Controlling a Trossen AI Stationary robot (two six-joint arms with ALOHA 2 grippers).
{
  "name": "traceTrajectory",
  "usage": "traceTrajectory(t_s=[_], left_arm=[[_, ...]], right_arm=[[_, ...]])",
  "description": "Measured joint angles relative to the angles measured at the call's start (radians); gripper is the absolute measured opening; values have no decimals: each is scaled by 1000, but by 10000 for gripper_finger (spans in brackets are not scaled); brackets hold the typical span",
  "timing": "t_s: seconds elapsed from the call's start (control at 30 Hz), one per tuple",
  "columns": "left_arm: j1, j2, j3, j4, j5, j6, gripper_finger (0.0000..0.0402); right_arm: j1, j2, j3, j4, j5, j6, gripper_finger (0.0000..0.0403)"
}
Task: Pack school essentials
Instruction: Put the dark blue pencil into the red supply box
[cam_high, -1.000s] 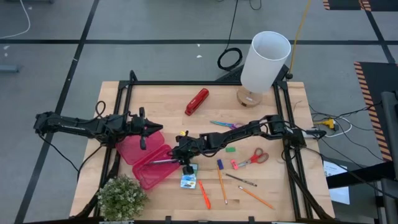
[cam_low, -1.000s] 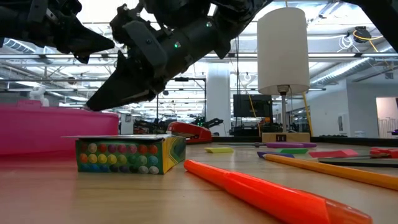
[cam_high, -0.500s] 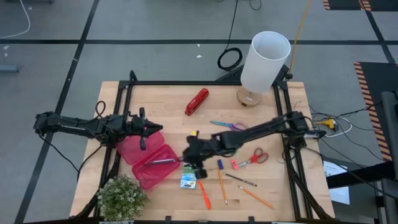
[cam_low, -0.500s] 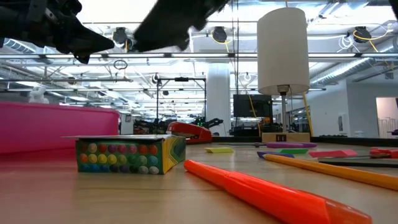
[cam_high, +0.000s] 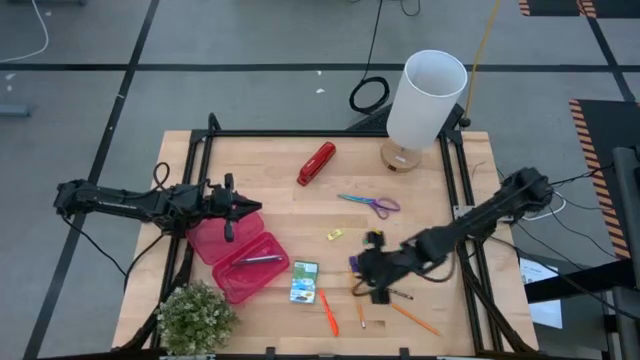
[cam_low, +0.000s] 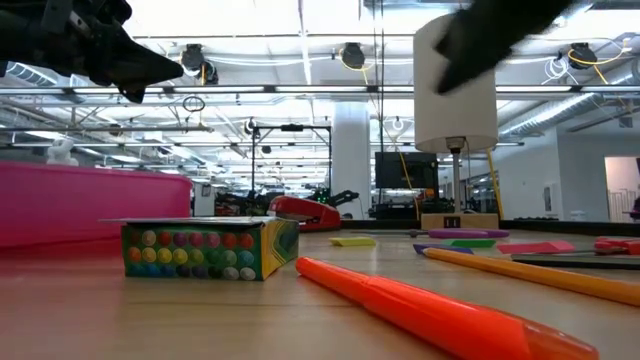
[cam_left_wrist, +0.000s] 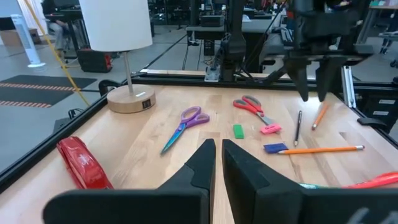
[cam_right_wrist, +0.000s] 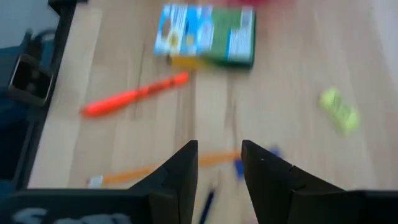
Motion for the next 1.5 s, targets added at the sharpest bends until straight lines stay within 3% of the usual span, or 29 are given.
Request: traceTrajectory(t_s=[0.2,0.63,1.03,1.5], left_arm=[[0,0,0,0,0,-27,33],[0,0,0,0,0,-37,33],[0,0,0,-10,0,-41,33],[0,0,0,-12,0,-39,33]], right_arm=[[103,-68,-150,8,45,185,119],[255,-67,-291,35,45,407,119],[348,-45,-330,79,44,469,119],[350,26,-330,76,40,473,114]])
